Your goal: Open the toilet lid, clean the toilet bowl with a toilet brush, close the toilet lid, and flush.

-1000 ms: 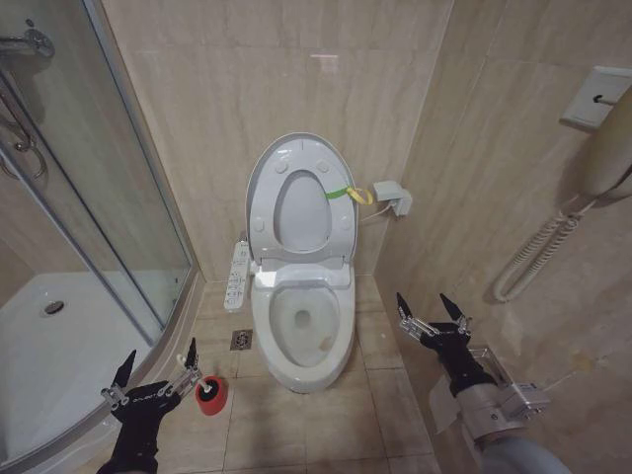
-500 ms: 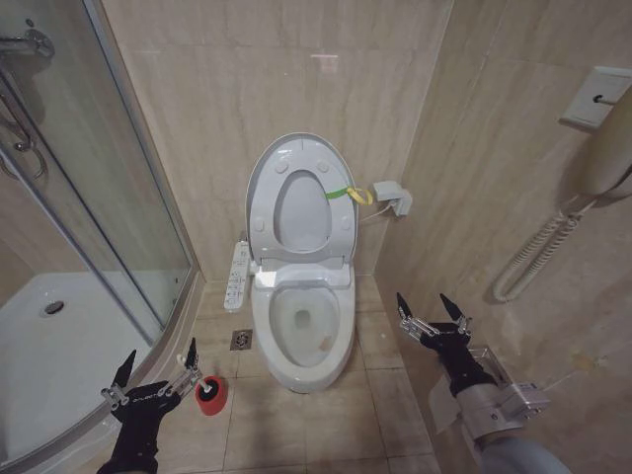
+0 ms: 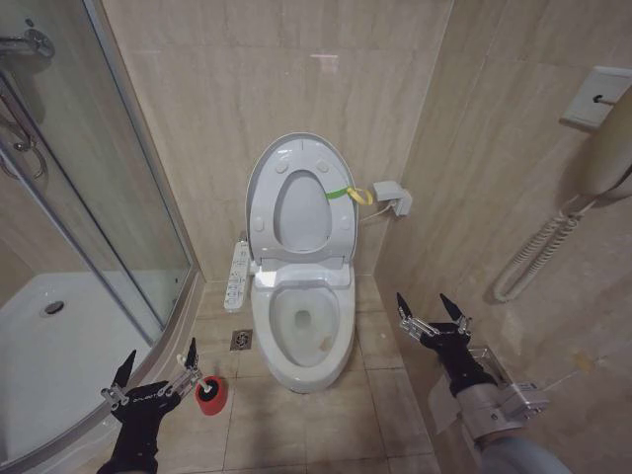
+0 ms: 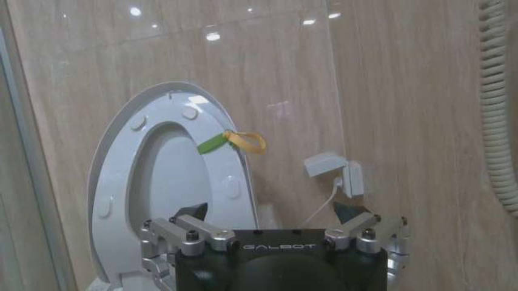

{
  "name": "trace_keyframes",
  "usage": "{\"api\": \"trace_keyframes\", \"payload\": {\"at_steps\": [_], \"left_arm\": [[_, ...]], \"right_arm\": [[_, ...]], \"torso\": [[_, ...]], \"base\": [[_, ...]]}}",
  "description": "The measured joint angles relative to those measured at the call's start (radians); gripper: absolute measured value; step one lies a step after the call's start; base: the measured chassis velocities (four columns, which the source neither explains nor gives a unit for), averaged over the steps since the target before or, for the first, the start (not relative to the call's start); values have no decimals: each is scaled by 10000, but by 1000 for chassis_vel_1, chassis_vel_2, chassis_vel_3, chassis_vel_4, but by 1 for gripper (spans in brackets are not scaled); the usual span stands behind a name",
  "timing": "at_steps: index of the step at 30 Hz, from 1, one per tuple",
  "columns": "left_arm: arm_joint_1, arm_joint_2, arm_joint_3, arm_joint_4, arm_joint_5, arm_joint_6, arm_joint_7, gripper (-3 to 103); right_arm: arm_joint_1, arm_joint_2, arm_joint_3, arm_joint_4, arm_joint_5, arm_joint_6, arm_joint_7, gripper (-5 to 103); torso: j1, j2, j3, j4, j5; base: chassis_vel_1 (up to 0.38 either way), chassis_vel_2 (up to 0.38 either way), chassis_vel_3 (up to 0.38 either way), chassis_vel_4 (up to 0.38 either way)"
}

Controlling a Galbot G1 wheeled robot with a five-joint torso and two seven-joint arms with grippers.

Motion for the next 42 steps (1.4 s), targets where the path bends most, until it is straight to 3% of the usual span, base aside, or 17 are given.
{"api": "trace_keyframes", "payload": {"at_steps": [42], "left_arm": [[0,0,0,0,0,0,0,100]], "right_arm": [[1,0,0,0,1,0,0,100]], "torso": [[0,0,0,0,0]], "base": [[0,0,0,0]]}}
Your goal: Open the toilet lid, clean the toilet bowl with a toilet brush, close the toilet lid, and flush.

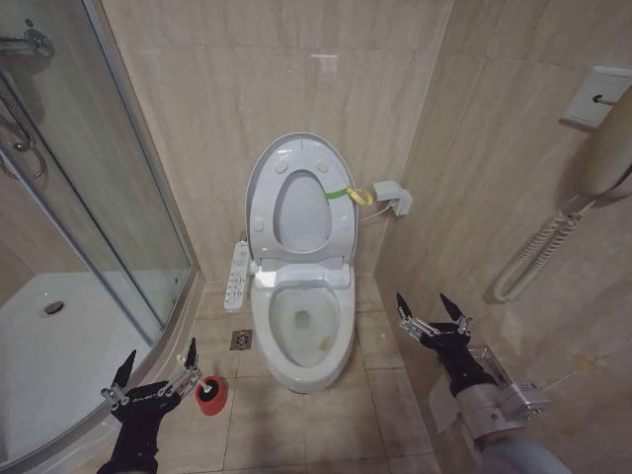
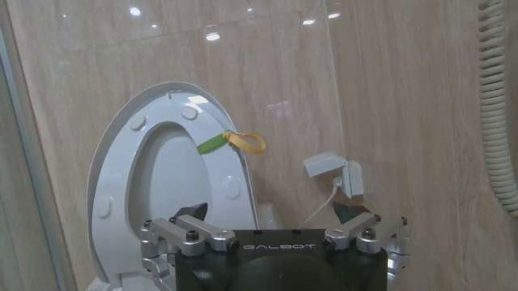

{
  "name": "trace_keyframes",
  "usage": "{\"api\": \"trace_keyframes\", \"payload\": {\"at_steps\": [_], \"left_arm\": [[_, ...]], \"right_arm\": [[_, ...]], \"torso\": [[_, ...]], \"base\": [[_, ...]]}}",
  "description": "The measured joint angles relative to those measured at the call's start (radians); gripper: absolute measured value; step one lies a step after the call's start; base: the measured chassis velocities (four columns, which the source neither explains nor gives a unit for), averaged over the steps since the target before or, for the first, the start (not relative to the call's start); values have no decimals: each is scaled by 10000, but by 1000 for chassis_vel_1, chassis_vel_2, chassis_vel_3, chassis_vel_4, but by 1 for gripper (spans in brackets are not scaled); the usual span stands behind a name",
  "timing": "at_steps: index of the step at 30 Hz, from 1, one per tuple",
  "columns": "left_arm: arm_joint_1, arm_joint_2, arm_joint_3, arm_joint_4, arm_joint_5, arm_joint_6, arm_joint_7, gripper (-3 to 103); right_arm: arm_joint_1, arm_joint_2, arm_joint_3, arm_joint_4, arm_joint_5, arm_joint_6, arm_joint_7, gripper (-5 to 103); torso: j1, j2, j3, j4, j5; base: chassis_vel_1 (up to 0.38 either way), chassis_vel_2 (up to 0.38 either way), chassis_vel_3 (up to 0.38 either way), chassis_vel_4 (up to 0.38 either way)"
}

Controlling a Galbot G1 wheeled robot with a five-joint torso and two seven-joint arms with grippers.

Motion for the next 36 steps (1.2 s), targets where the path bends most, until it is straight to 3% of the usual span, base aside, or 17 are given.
{"api": "trace_keyframes", "payload": {"at_steps": [32,36], "left_arm": [[-28,7,-16,16,-12,4,6,100],[-683,274,-440,692,-525,295,256,100]], "right_arm": [[0,0,0,0,0,0,0,100],[0,0,0,-1,0,0,0,100]], "torso": [[0,0,0,1,0],[0,0,0,0,0]], "base": [[0,0,0,0],[0,0,0,0]]}}
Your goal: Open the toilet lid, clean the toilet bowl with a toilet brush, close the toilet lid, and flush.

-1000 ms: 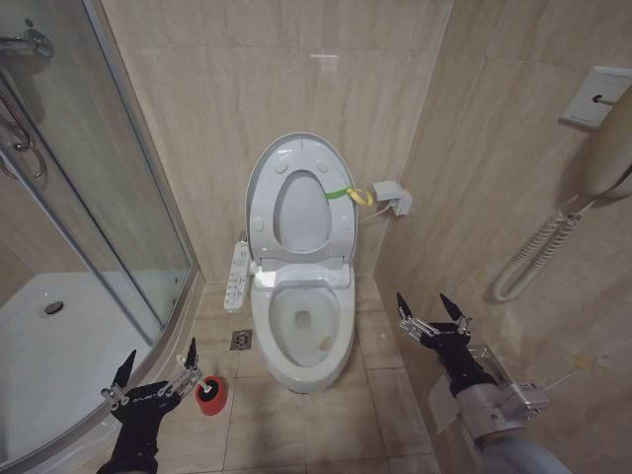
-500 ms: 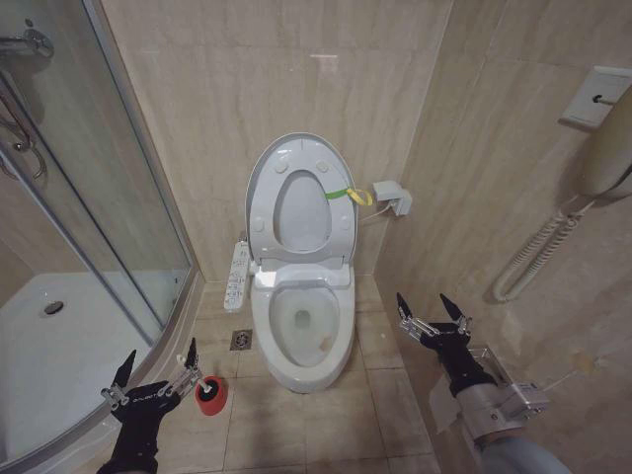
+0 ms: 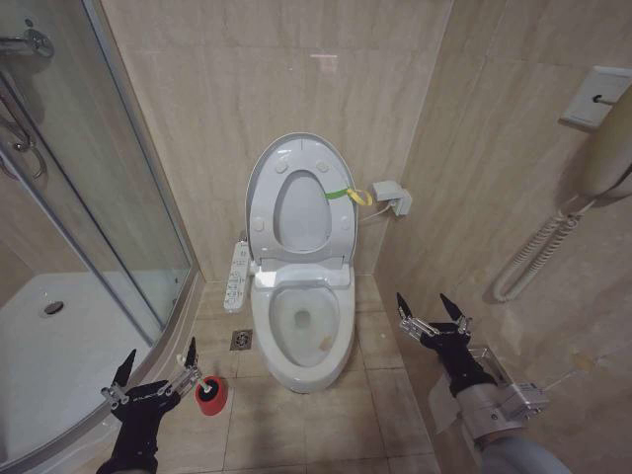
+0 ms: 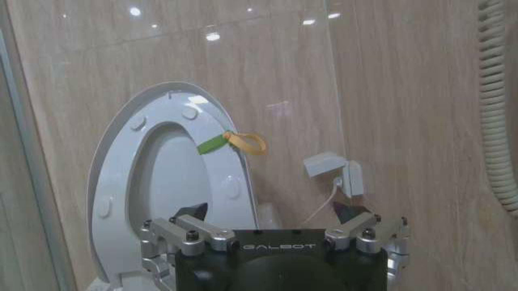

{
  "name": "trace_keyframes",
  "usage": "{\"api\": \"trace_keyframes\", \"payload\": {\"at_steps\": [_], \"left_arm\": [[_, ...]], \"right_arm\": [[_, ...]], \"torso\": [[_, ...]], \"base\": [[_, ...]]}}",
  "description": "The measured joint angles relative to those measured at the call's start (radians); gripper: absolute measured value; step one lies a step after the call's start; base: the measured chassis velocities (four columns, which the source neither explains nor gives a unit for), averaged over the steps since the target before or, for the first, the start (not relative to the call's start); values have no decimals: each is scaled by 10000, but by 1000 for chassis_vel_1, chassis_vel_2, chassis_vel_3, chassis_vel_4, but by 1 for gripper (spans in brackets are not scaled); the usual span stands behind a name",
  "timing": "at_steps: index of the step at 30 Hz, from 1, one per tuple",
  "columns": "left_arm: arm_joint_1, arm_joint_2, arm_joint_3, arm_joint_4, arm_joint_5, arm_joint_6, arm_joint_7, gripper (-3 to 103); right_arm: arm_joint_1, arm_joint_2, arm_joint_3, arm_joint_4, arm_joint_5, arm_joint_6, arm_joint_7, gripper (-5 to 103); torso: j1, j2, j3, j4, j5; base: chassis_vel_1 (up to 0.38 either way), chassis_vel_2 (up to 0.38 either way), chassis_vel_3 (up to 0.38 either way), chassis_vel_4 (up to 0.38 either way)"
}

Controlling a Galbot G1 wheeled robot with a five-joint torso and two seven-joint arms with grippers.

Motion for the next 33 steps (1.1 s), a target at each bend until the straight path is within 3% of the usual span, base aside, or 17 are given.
{"api": "trace_keyframes", "payload": {"at_steps": [13,22,26,30,33], "left_arm": [[-3474,1413,-2276,3579,-2756,1629,1335,100],[-3631,1478,-2368,3768,-2908,1719,1414,100],[-3433,1508,-2442,3569,-2916,1535,1458,100],[-2144,1610,-2710,2125,-2642,355,1614,100],[-1548,1652,-2815,1471,-2536,-111,1677,100]], "right_arm": [[0,0,0,0,0,0,0,100],[0,-1,0,0,1,0,0,100],[0,-1,0,1,0,0,0,100],[0,-1,0,1,1,0,-1,100],[0,-1,0,1,0,0,4,100]], "torso": [[1,-1,1,-5,-3],[1,-1,0,1,-2],[2,-1,1,-5,-5],[0,-1,0,1,1],[0,1,-1,4,8]], "base": [[0,0,0,0],[0,0,0,0],[0,0,0,0],[0,0,0,0],[0,0,0,0]]}}
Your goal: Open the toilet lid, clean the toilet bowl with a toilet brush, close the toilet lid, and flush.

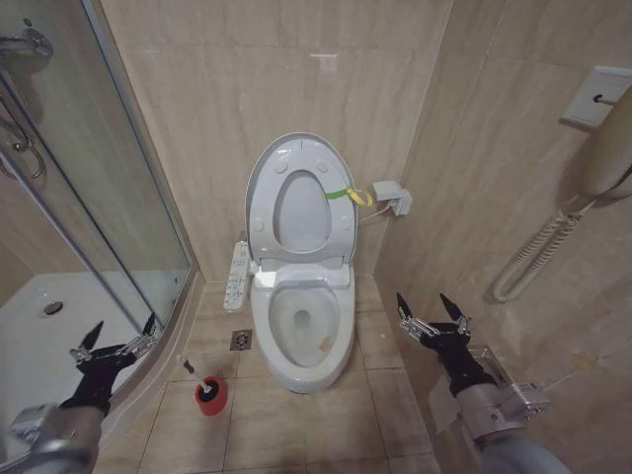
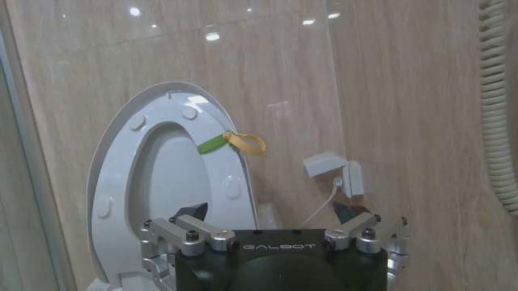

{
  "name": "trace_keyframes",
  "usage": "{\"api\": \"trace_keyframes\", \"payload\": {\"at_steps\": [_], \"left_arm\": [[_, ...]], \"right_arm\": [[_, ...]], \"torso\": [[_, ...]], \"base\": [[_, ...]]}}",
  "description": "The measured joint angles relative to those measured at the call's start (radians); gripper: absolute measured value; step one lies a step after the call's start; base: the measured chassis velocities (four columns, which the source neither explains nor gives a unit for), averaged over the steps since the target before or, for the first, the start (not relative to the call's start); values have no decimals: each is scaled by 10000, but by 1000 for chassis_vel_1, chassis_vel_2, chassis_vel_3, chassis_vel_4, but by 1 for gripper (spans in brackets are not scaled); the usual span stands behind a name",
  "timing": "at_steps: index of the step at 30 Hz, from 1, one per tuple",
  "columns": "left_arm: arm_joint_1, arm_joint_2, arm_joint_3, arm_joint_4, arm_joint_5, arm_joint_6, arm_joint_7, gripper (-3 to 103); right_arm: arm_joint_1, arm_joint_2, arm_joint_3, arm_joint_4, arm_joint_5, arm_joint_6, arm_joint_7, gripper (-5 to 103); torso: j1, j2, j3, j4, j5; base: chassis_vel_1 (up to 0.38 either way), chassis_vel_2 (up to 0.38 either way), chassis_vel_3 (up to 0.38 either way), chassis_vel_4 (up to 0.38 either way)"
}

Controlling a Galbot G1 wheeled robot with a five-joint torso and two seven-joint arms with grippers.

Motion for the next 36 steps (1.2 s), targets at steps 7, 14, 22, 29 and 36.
{"api": "trace_keyframes", "payload": {"at_steps": [7,14,22,29,36], "left_arm": [[601,-42,54,-1419,-59,-430,-122,100],[835,-72,7,-1886,-114,-1128,-48,100],[616,-385,155,-1326,7,-1627,159,100],[482,-865,528,-172,413,-2470,342,100],[575,-1007,608,-364,554,-2090,251,100]], "right_arm": [[-5,0,-1,1,0,0,-1,100],[1,0,-1,1,1,0,-4,100],[0,0,-1,1,1,0,-4,100],[0,0,-1,1,0,0,-4,100],[1,0,-1,1,0,0,-4,100]], "torso": [[0,0,0,-9,-7],[0,0,0,-4,-9],[0,0,1,-4,-8],[0,-2,1,-3,-10],[0,-1,1,-5,-6]], "base": [[0,0,0,0],[0,0,0,0],[0,0,0,0],[0,0,0,0],[0,0,0,0]]}}
